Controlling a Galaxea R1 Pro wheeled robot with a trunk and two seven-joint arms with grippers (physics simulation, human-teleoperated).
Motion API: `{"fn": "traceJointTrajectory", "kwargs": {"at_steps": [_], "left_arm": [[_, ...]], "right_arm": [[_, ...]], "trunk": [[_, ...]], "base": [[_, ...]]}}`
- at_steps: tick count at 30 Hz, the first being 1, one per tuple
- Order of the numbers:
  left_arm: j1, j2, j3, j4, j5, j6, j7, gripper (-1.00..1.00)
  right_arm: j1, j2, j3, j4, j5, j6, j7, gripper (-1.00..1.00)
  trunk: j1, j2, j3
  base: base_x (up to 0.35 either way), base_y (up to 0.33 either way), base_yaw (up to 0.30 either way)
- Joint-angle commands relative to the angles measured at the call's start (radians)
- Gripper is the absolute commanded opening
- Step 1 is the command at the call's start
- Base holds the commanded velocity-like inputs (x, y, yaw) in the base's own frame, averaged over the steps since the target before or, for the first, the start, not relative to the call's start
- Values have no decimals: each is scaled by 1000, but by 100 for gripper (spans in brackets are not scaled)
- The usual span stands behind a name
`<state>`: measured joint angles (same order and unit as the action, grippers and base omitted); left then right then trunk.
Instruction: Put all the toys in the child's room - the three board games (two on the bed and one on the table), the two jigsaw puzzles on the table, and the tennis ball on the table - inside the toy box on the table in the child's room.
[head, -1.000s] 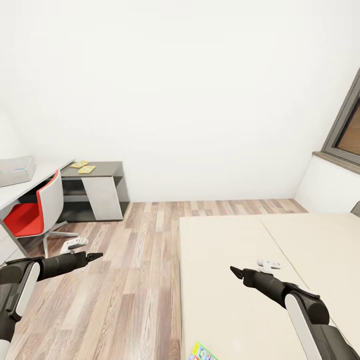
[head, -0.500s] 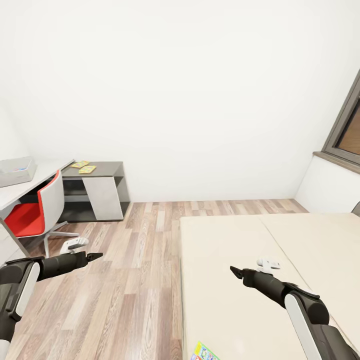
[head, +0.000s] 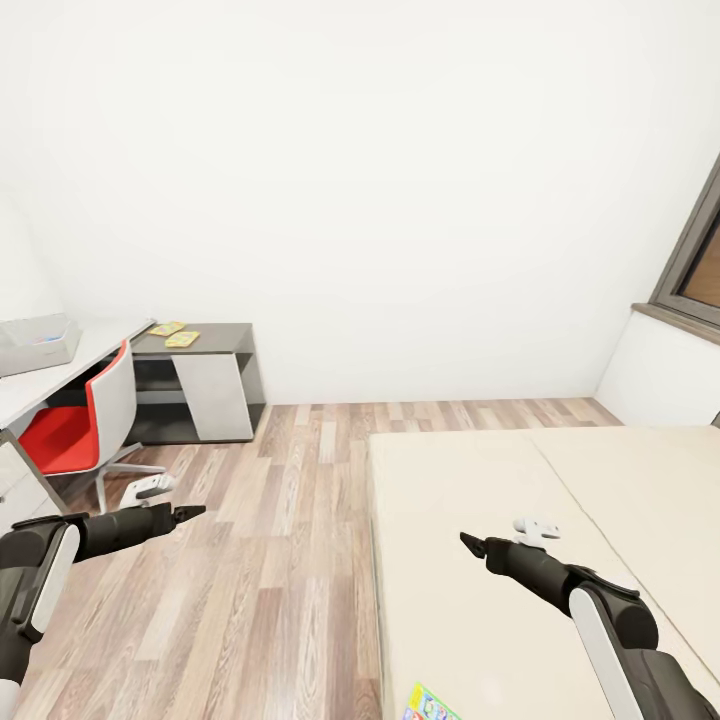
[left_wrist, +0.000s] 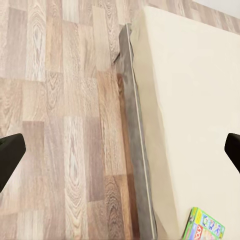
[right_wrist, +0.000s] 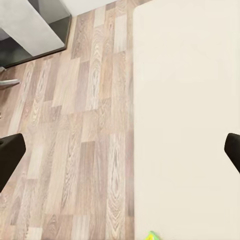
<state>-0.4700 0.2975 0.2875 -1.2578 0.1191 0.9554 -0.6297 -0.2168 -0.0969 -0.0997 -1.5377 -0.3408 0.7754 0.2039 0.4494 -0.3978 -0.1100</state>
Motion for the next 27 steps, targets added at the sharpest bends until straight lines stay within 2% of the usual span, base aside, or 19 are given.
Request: {"fn": "traceJointTrajectory", "kwargs": {"at_steps": [1,27], "left_arm": [[-1,0,1,0,8,8,2,100],[-1,2,1,0,10,8,2,100]], "right_arm": [[-1,0,-2,-1,3,5,6,100],[-1,0,-2,-1,3,5,6,100]], "trunk": [[1,-2,-2],[1,-2,-2]], "base": [[0,143,0],[0,143,0]]}}
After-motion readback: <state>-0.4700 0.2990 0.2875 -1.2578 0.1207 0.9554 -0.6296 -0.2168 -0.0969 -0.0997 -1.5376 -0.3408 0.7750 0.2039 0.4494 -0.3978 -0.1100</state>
